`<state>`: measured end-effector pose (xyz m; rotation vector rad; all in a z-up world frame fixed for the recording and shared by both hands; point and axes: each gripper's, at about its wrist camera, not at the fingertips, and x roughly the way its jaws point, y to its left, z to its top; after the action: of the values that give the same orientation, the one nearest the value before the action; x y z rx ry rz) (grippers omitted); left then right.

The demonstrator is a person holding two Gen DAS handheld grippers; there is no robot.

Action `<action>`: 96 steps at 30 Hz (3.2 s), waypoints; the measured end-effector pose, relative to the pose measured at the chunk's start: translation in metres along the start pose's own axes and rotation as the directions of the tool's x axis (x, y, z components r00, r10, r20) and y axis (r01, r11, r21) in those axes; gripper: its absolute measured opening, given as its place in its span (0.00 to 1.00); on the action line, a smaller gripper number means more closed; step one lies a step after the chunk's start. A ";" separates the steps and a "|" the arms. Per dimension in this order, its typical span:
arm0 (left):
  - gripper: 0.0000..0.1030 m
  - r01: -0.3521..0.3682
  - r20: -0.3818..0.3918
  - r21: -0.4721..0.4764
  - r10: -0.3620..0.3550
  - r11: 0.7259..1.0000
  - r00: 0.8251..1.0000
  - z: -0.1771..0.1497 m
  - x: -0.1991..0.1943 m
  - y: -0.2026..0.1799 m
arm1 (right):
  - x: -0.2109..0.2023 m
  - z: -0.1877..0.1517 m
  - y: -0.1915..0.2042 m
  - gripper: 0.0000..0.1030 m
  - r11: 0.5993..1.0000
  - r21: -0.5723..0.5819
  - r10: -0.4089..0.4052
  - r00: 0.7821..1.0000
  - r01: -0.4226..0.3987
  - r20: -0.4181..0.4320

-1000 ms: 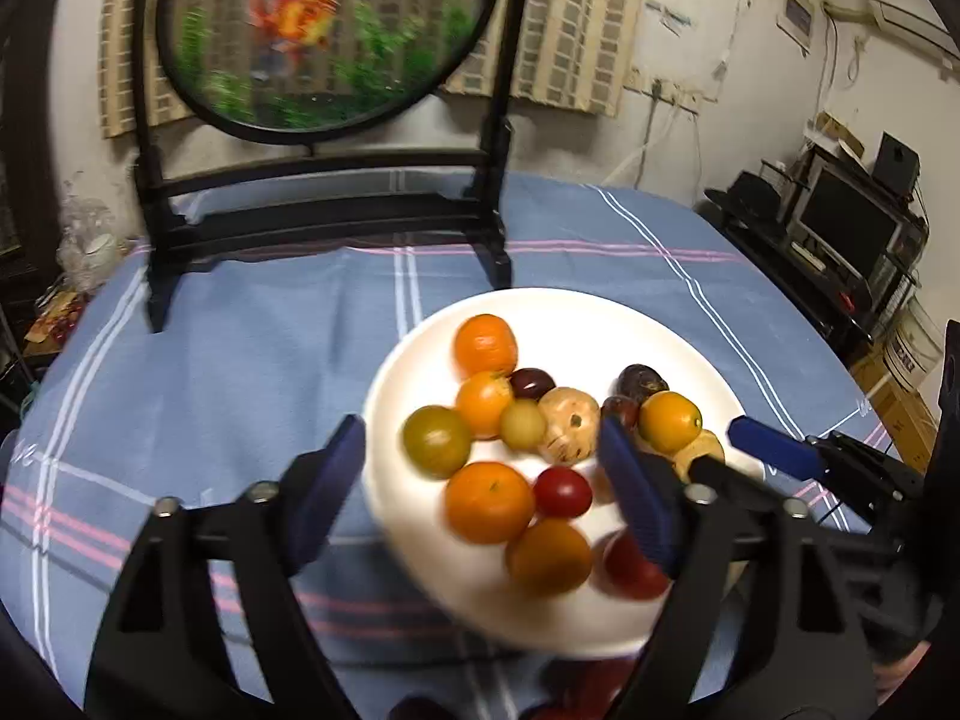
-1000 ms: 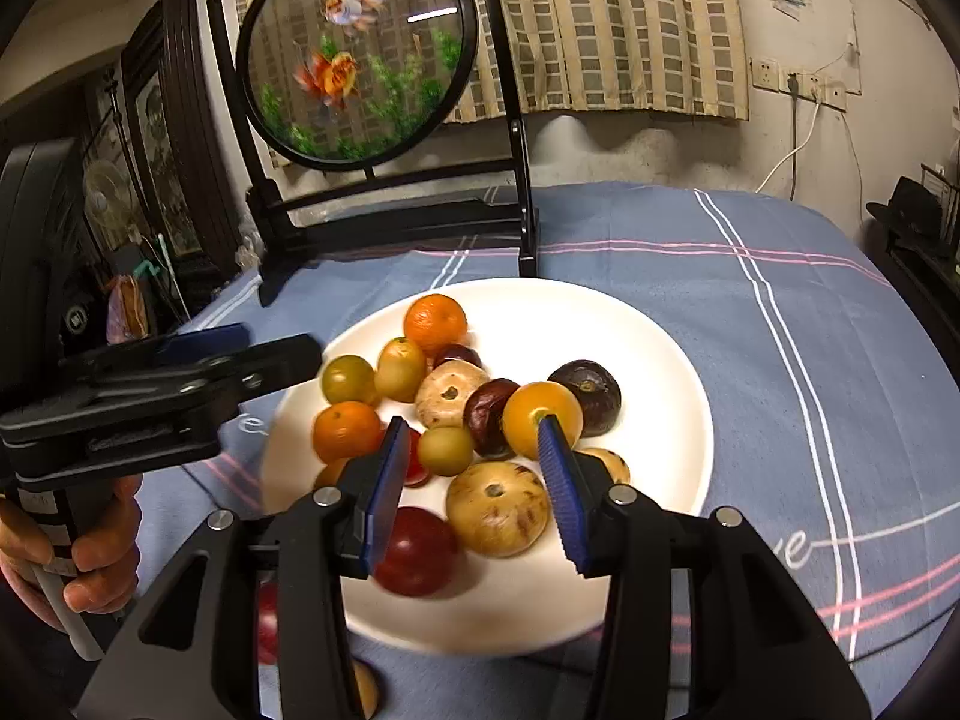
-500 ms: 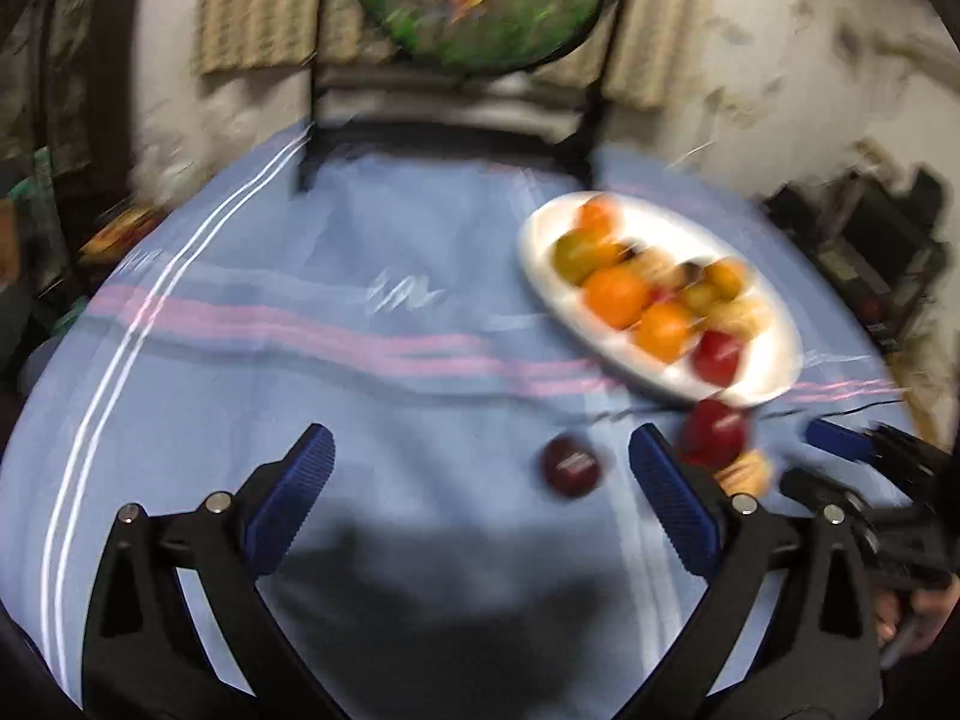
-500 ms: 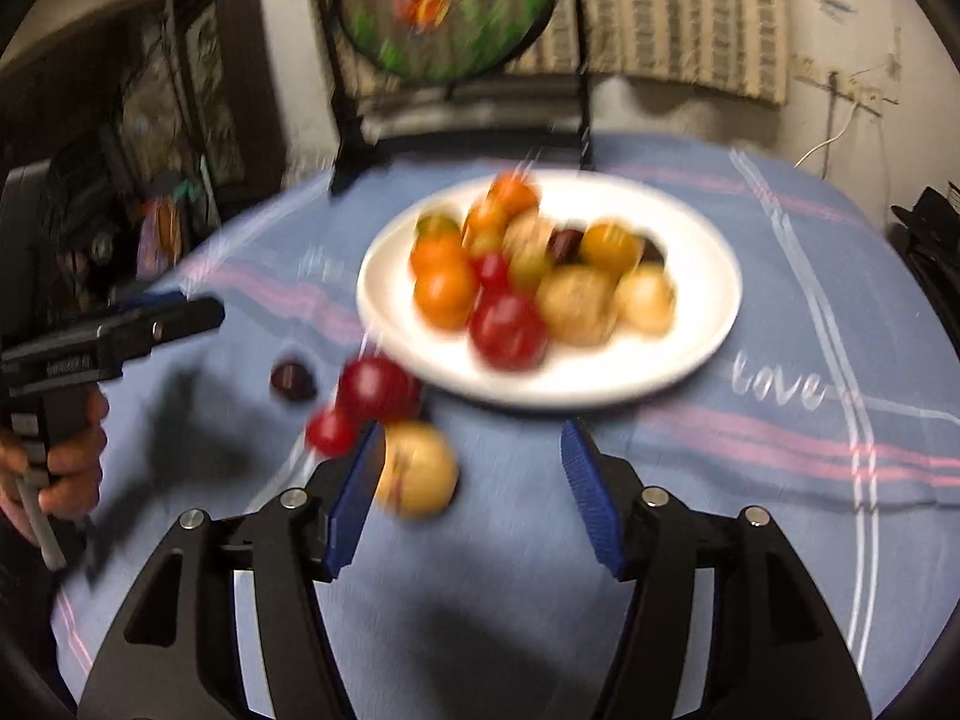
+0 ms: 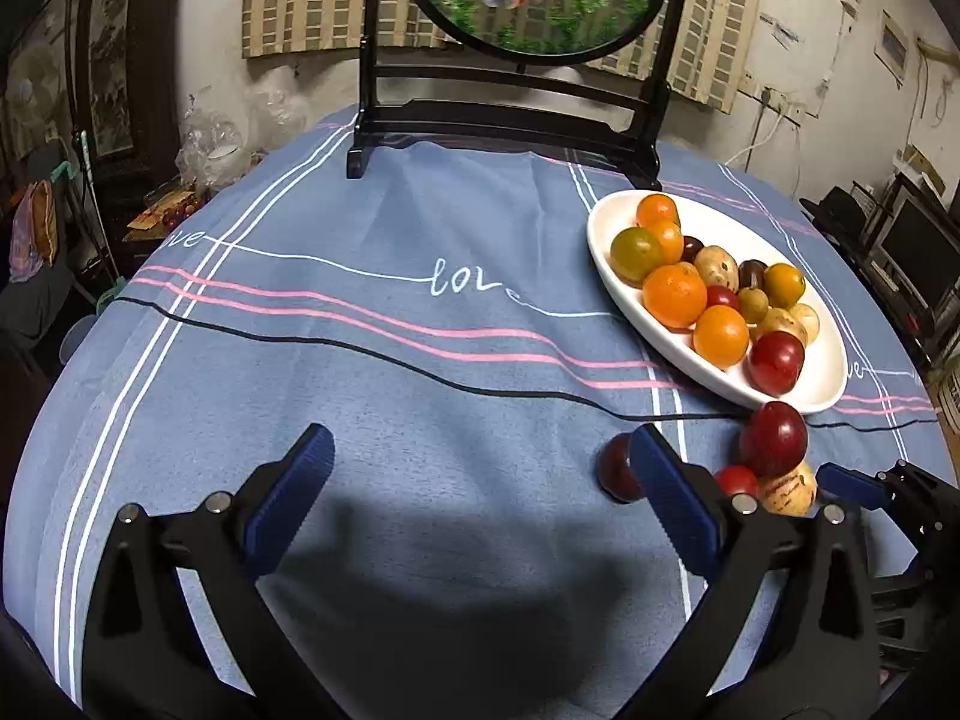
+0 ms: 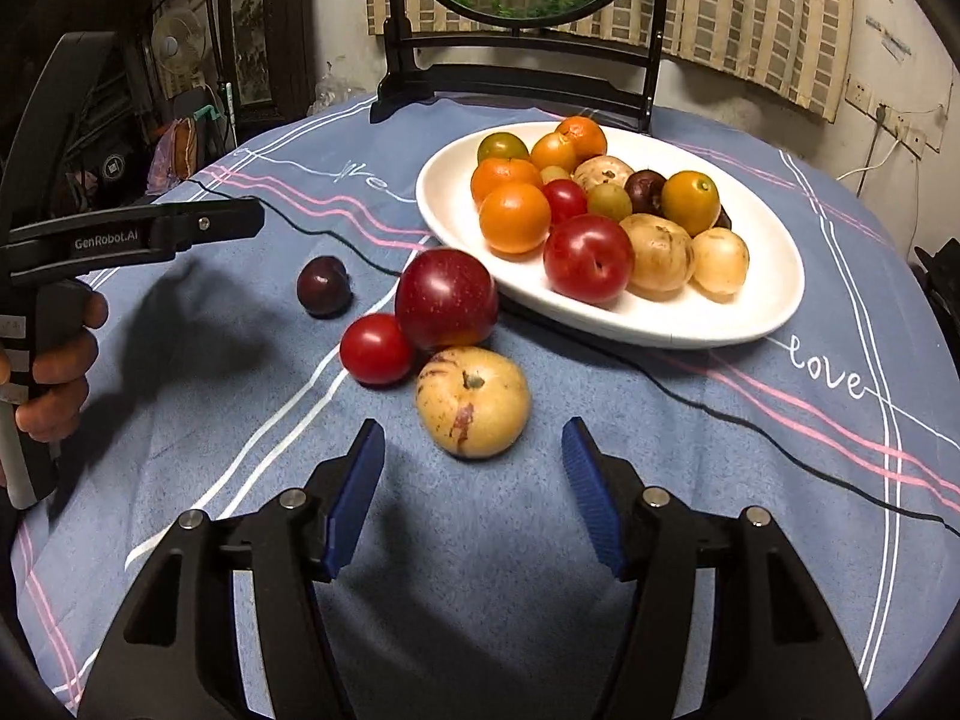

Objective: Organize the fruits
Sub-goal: 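Move the left tool to the dark red plum while the right tool approaches the pale speckled pepino, then grasp the dark red plum with the left tool while the right tool grasps the pepino, then carry the plum with the left tool while the right tool carries the pepino over the plate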

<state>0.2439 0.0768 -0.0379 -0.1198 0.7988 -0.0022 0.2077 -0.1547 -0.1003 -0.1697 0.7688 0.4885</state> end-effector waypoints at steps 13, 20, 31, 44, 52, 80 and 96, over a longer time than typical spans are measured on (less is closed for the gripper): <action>0.97 -0.009 0.044 0.003 0.009 1.000 0.999 0.003 -0.012 0.000 | 0.010 0.009 0.000 0.52 1.000 0.012 -0.012 1.000 0.012 -0.004; 0.97 -0.017 0.043 0.001 0.017 1.000 0.999 0.003 -0.011 0.001 | 0.016 0.011 -0.001 0.42 1.000 0.015 -0.004 1.000 0.005 -0.023; 0.83 0.024 0.022 0.139 -0.027 0.990 0.999 -0.004 -0.004 -0.021 | -0.006 0.008 -0.024 0.41 0.991 0.130 0.021 1.000 -0.023 0.018; 0.42 0.141 -0.065 0.299 -0.128 0.944 0.990 -0.018 0.020 -0.061 | -0.023 0.009 -0.039 0.41 0.974 0.221 0.035 0.998 -0.046 0.057; 0.36 0.150 -0.085 0.314 -0.130 0.937 0.988 -0.020 0.028 -0.068 | -0.023 0.008 -0.041 0.41 0.972 0.233 0.031 0.998 -0.042 0.048; 0.31 0.161 -0.080 0.273 -0.144 0.948 0.986 -0.018 0.015 -0.067 | -0.029 0.010 -0.040 0.41 0.974 0.222 0.035 0.996 -0.052 0.081; 0.31 0.233 0.014 0.280 -0.247 0.931 0.969 0.075 -0.005 -0.113 | -0.064 0.064 -0.086 0.41 0.960 0.279 -0.057 0.965 -0.018 0.257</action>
<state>0.2989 -0.0276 0.0304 0.0479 0.7232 -0.3412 0.2499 -0.2323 -0.0120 0.1492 0.5660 0.3690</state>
